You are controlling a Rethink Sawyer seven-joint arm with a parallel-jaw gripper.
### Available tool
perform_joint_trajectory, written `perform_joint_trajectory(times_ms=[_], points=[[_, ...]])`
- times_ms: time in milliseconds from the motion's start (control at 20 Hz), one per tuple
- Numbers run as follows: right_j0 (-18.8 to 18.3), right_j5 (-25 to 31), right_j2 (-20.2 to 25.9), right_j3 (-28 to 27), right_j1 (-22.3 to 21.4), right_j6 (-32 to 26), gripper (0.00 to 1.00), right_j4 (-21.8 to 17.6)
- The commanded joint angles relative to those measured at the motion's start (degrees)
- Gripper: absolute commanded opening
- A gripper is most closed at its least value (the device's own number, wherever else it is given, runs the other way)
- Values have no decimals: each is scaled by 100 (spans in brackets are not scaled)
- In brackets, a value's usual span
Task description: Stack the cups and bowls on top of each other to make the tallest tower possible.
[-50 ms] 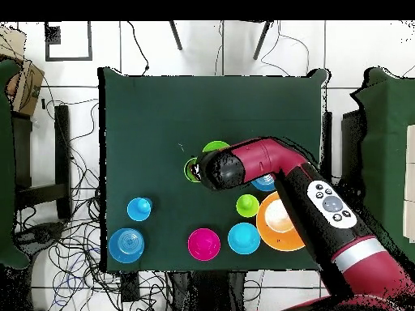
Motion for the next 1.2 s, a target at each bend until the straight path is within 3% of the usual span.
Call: perform_joint_trajectory(times_ms=[50, 600, 1200], points=[[-26, 522, 120, -383, 57, -2104, 0, -534], [-399, 418, 242, -394, 176, -2647, 0, -611], [-527, 232, 297, -381, 295, -2740, 0, -757]])
